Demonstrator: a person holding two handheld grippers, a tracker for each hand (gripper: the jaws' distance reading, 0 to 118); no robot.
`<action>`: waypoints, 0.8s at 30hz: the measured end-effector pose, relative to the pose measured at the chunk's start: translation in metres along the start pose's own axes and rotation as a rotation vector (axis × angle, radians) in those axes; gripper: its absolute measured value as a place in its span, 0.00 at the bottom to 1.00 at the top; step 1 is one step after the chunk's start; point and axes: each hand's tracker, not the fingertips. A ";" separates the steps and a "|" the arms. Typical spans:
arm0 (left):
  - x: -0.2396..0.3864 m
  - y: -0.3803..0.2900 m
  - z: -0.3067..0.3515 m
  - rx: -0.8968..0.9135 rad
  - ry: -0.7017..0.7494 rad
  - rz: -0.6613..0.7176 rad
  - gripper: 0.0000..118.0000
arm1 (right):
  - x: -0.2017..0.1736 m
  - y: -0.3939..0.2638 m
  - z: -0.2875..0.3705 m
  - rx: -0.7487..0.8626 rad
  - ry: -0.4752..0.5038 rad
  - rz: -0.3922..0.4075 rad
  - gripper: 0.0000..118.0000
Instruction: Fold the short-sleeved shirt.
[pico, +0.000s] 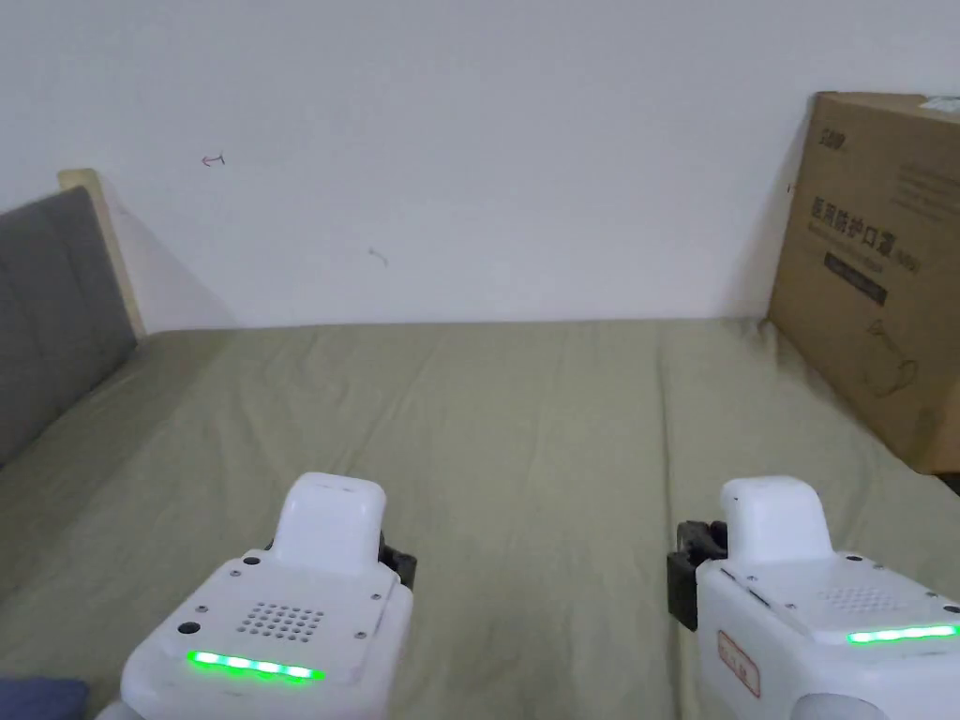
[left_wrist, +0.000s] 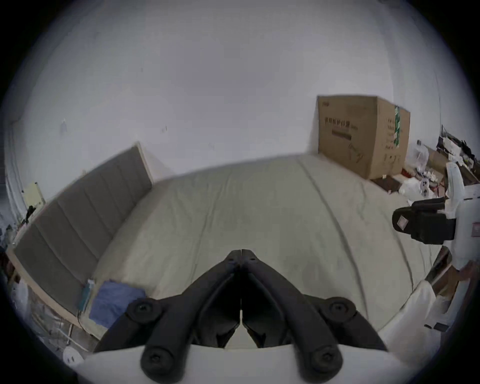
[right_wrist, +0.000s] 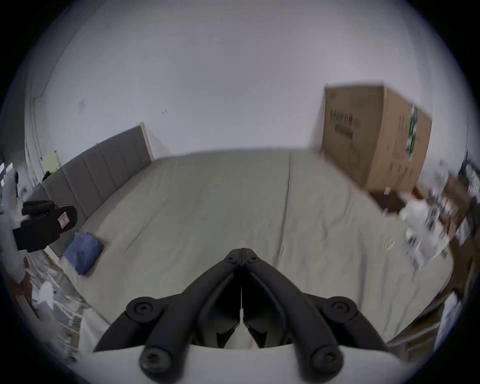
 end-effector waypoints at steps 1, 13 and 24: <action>0.005 0.005 0.003 0.031 0.015 0.004 0.00 | -0.002 0.007 0.007 0.051 -0.017 0.003 0.00; 0.013 0.029 0.023 0.128 0.028 0.145 0.00 | -0.024 0.025 0.039 0.227 -0.128 0.036 0.00; 0.006 0.032 0.022 0.145 0.050 0.163 0.09 | -0.025 0.029 0.034 0.194 -0.130 0.029 0.00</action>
